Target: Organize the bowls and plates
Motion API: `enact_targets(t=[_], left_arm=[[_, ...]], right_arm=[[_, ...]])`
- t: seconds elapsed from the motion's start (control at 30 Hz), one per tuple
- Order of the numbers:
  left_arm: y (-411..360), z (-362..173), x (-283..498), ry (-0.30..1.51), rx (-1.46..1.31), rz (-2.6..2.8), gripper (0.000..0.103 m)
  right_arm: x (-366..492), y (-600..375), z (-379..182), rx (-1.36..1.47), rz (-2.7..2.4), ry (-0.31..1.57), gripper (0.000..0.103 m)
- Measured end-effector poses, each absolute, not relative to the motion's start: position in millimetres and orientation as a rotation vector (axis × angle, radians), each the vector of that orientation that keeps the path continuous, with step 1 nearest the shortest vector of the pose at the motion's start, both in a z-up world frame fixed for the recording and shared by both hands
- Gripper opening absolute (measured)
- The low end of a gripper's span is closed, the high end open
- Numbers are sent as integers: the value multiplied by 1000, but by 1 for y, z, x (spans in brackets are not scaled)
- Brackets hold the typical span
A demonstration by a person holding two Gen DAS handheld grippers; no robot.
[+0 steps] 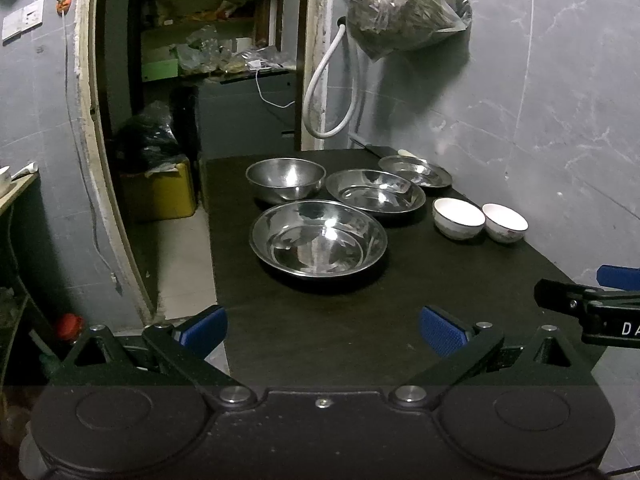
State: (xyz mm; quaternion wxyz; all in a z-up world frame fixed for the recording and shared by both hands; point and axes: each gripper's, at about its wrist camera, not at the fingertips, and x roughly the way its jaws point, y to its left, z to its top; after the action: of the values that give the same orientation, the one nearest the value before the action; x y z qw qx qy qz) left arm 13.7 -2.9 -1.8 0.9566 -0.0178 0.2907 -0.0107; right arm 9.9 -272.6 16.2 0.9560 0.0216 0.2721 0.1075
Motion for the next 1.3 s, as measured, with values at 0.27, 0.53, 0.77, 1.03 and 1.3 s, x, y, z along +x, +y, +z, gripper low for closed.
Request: enact_targets(t=[0.27,0.53,0.77,1.03,1.3], left_arm=[[-3,-3,14,592,-37,-32,102],[-4,-3,14,600,-36,-40,102],[-5,-4,15,603,-36,-41,102],[-8,-5,16,611,-35,-41,102],[-10,-6,18,619,-34,-43,102]], right_arm=[[9,-274,16,44,212,553,103],[10,-276,16,45,211,556,103],[13,-277,16,45,208,557,103],[12,-280,14,51,199,560,103],[13,-280,13,50,197,567,103]])
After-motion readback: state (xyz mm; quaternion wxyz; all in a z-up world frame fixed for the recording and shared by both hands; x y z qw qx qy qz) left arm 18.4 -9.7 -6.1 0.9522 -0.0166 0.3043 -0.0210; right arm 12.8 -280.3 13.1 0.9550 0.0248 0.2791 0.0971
